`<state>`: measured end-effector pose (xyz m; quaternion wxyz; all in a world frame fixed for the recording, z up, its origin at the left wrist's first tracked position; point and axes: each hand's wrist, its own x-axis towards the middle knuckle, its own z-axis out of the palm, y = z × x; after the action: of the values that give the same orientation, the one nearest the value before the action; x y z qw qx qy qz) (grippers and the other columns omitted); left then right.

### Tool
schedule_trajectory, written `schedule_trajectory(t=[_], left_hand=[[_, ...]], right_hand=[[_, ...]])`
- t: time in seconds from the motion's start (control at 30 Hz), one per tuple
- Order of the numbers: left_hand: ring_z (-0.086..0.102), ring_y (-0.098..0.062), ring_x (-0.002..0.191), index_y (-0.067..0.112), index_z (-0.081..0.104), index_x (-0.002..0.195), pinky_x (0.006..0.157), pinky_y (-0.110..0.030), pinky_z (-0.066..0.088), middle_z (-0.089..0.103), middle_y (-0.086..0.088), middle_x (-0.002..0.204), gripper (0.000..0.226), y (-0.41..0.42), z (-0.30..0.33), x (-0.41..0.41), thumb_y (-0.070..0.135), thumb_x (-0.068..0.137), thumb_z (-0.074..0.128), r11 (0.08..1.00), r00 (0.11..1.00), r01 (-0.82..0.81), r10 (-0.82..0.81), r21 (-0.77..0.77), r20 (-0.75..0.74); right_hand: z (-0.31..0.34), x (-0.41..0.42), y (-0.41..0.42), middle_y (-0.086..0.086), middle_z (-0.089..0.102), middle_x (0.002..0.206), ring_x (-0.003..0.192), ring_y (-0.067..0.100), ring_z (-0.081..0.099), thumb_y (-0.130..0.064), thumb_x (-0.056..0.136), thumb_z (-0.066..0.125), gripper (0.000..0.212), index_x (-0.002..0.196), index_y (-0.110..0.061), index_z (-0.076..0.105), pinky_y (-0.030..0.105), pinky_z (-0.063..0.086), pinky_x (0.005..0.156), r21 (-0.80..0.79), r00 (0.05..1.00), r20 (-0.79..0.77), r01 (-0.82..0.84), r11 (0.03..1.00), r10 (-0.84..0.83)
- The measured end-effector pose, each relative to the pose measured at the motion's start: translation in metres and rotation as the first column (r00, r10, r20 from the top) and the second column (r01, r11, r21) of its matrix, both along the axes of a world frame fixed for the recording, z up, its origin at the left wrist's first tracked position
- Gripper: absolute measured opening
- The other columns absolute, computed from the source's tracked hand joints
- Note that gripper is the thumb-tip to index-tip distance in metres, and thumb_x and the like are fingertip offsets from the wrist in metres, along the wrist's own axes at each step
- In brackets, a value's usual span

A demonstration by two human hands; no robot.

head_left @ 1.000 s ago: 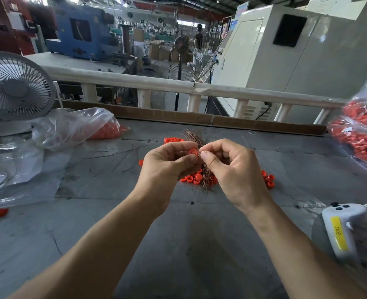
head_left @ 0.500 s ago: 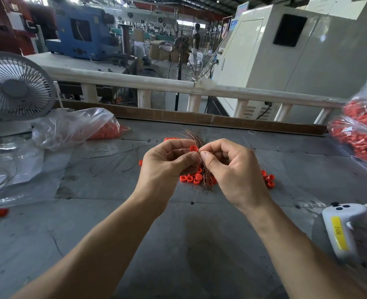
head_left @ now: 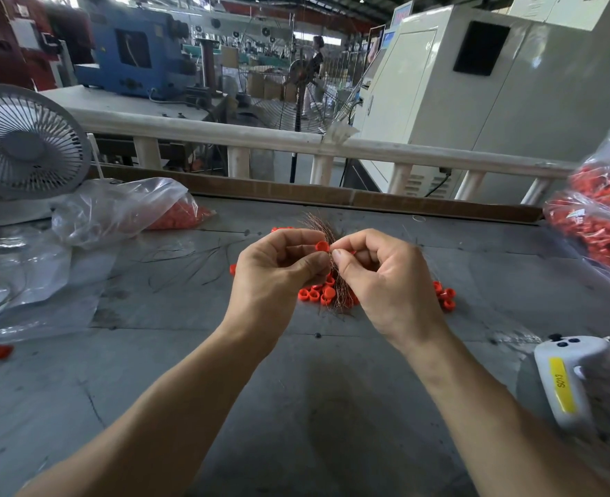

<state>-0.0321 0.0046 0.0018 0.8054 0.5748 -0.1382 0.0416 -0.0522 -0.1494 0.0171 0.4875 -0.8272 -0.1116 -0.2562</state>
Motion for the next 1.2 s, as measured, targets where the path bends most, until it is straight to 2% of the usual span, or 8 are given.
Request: schedule_trajectory(t=[0.17,0.43,0.6,0.77,0.93,1.07,1.2], left_hand=[[0.071,-0.019,0.075,0.008,0.074,0.103,0.072,-0.025,0.059,0.075,-0.008,0.082,0.021,-0.0002,-0.0005,0.0008,-0.003,0.086,0.074,1.0,1.0,-0.009,0.009,-0.004,-0.01],[0.075,-0.023,0.083,0.011,0.077,0.103,0.075,-0.027,0.06,0.079,-0.013,0.093,0.018,0.0002,-0.0005,0.0012,0.001,0.094,0.066,0.999,0.997,0.018,-0.02,-0.04,-0.07],[0.075,-0.027,0.086,0.007,0.078,0.105,0.076,-0.03,0.061,0.077,-0.019,0.097,0.017,0.0025,-0.0007,0.0022,0.003,0.092,0.068,0.988,0.985,0.087,-0.104,-0.129,-0.137],[0.075,-0.027,0.086,0.001,0.073,0.112,0.076,-0.032,0.061,0.076,-0.019,0.098,0.021,0.0038,-0.0023,0.0037,0.002,0.092,0.067,0.968,0.967,0.149,-0.185,-0.2,-0.177],[0.074,-0.026,0.084,0.001,0.072,0.112,0.077,-0.033,0.062,0.076,-0.017,0.095,0.019,0.003,-0.0021,0.0037,0.001,0.094,0.066,0.979,0.975,0.144,-0.165,-0.142,-0.148],[0.073,-0.024,0.083,0.006,0.075,0.105,0.076,-0.032,0.061,0.076,-0.015,0.092,0.015,0.0025,-0.0014,0.0023,0.001,0.094,0.067,0.989,0.983,0.119,-0.13,-0.085,-0.128],[0.074,-0.025,0.083,0.004,0.074,0.107,0.077,-0.033,0.061,0.076,-0.015,0.092,0.016,0.0023,-0.0014,0.0019,0.002,0.094,0.067,0.988,0.981,0.134,-0.144,-0.081,-0.13]], right_hand=[[0.0001,-0.0004,0.0004,-0.012,0.069,0.064,0.057,0.001,0.062,-0.017,0.095,0.073,0.01,0.087,-0.024,0.075,0.011,0.044,0.054,-0.004,1.0,-0.014,-0.002,1.0,0.002],[0.0021,-0.0012,-0.0004,-0.012,0.062,0.055,0.05,0.0,0.055,-0.011,0.095,0.071,0.014,0.085,-0.02,0.074,0.008,0.04,0.051,0.046,1.0,-0.018,-0.019,0.999,0.019],[0.002,0.0004,0.0002,-0.003,0.069,0.063,0.056,0.001,0.059,-0.011,0.094,0.072,0.015,0.084,-0.021,0.075,0.015,0.047,0.056,0.104,0.999,-0.019,-0.03,0.994,0.032],[0.0009,0.0008,-0.0016,0.0,0.075,0.072,0.067,0.017,0.071,-0.012,0.094,0.072,0.014,0.085,-0.022,0.076,0.026,0.059,0.064,0.146,0.998,-0.047,-0.028,0.989,0.036],[0.001,0.0015,-0.0015,0.003,0.076,0.075,0.073,0.024,0.074,-0.017,0.095,0.072,0.012,0.085,-0.023,0.076,0.035,0.063,0.069,0.166,0.998,-0.059,-0.018,0.986,0.028],[-0.0013,0.0027,-0.002,0.002,0.075,0.072,0.07,0.021,0.072,-0.018,0.094,0.072,0.012,0.083,-0.023,0.074,0.031,0.06,0.065,0.136,0.997,-0.078,0.002,0.991,0.009],[-0.0018,0.0028,-0.0027,0.001,0.075,0.072,0.07,0.021,0.072,-0.018,0.093,0.071,0.012,0.082,-0.022,0.073,0.028,0.059,0.064,0.131,0.997,-0.081,0.001,0.991,0.01]])
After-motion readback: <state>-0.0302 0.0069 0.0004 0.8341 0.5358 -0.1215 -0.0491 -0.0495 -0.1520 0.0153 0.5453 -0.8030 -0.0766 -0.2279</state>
